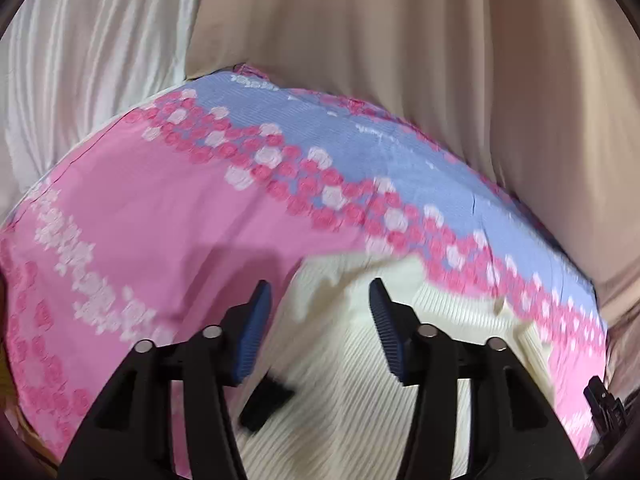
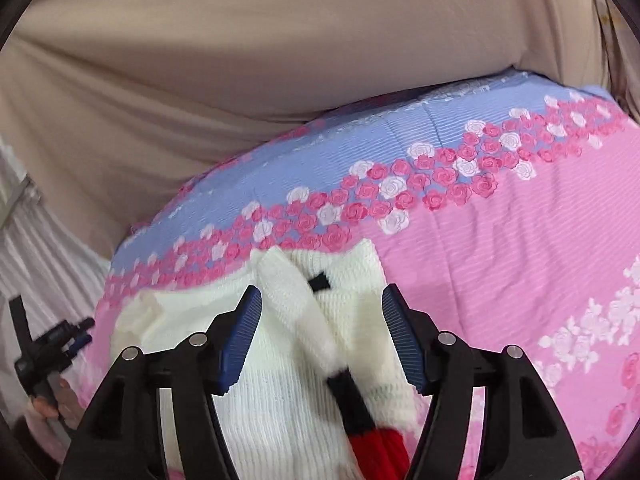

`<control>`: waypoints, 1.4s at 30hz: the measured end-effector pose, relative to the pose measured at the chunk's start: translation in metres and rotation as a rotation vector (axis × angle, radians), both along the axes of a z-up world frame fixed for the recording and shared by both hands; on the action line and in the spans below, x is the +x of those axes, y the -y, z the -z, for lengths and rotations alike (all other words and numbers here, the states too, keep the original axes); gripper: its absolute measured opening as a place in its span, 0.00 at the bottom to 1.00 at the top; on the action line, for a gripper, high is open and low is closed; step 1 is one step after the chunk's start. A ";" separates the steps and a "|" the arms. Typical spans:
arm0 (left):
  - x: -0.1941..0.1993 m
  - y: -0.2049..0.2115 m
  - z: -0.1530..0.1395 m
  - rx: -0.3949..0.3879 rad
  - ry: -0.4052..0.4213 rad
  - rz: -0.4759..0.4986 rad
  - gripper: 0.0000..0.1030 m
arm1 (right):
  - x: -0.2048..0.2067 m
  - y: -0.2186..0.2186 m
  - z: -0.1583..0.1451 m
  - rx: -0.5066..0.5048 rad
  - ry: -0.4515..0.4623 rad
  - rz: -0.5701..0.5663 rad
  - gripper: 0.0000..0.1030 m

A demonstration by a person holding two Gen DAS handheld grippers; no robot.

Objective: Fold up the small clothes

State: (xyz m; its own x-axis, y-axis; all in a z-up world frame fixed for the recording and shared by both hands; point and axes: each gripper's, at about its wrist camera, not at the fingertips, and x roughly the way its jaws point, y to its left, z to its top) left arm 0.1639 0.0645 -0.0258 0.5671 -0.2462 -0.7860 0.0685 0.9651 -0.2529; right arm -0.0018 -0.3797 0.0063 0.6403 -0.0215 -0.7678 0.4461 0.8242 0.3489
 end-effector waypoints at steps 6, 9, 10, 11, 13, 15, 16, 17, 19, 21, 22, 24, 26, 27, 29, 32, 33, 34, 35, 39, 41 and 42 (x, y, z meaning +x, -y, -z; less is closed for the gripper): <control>-0.024 -0.013 0.043 0.016 -0.148 -0.003 0.51 | 0.000 -0.011 0.054 0.037 -0.165 -0.050 0.56; -0.024 -0.011 0.054 0.041 -0.170 -0.019 0.51 | 0.007 -0.005 0.059 0.047 -0.177 -0.029 0.18; -0.020 -0.011 0.057 0.060 -0.175 -0.032 0.51 | 0.007 0.003 0.055 0.068 -0.155 0.002 0.18; -0.018 -0.011 0.059 0.072 -0.177 -0.044 0.51 | 0.004 0.016 0.050 0.089 -0.127 0.059 0.16; -0.012 -0.012 0.059 0.109 -0.164 -0.066 0.51 | -0.002 0.037 0.047 0.048 -0.161 0.167 0.14; -0.009 -0.015 0.052 0.145 -0.144 -0.096 0.51 | -0.012 0.055 0.046 0.017 -0.206 0.229 0.14; -0.008 -0.017 0.046 0.128 -0.136 -0.100 0.51 | -0.015 0.056 0.039 0.021 -0.181 0.222 0.14; -0.008 -0.019 0.039 0.103 -0.120 -0.101 0.51 | -0.017 0.051 0.028 0.025 -0.138 0.188 0.14; -0.007 -0.013 0.021 0.060 -0.072 -0.073 0.51 | -0.004 0.028 0.008 0.002 -0.093 0.063 0.14; 0.003 0.003 0.016 0.032 -0.064 -0.028 0.52 | 0.020 0.002 0.003 -0.004 -0.080 -0.064 0.13; 0.012 0.016 0.021 0.021 -0.080 0.004 0.52 | 0.034 -0.007 0.007 -0.010 -0.091 -0.107 0.13; 0.030 0.038 0.036 0.043 -0.103 0.042 0.52 | 0.061 -0.015 0.027 -0.029 -0.137 -0.160 0.13; 0.048 0.048 0.053 0.133 -0.117 0.007 0.52 | 0.077 -0.002 0.048 -0.064 -0.182 -0.128 0.13; 0.061 0.043 0.061 0.161 -0.129 -0.048 0.53 | 0.080 0.012 0.058 -0.069 -0.208 -0.076 0.07; 0.075 0.019 0.066 0.134 -0.157 -0.152 0.54 | 0.071 0.041 0.065 -0.007 -0.205 0.005 0.03; 0.073 -0.021 0.048 0.089 -0.136 -0.240 0.51 | 0.042 0.056 0.040 -0.043 -0.190 0.067 0.21; 0.065 -0.032 0.039 0.091 -0.109 -0.231 0.52 | 0.029 0.057 0.033 -0.016 -0.174 0.069 0.23; 0.055 -0.039 0.032 0.090 -0.098 -0.210 0.52 | 0.015 0.055 0.027 0.015 -0.163 0.073 0.27; 0.038 -0.048 0.026 0.086 -0.094 -0.182 0.52 | -0.003 0.051 0.023 0.052 -0.152 0.073 0.35; -0.029 -0.064 0.032 0.040 -0.161 -0.090 0.60 | -0.057 0.011 0.029 0.139 -0.174 0.024 0.58; -0.060 -0.070 0.046 -0.017 -0.215 -0.099 0.66 | -0.075 -0.008 0.040 0.176 -0.199 0.001 0.61; -0.077 -0.073 0.059 -0.064 -0.263 -0.124 0.66 | -0.081 -0.016 0.049 0.196 -0.215 -0.010 0.61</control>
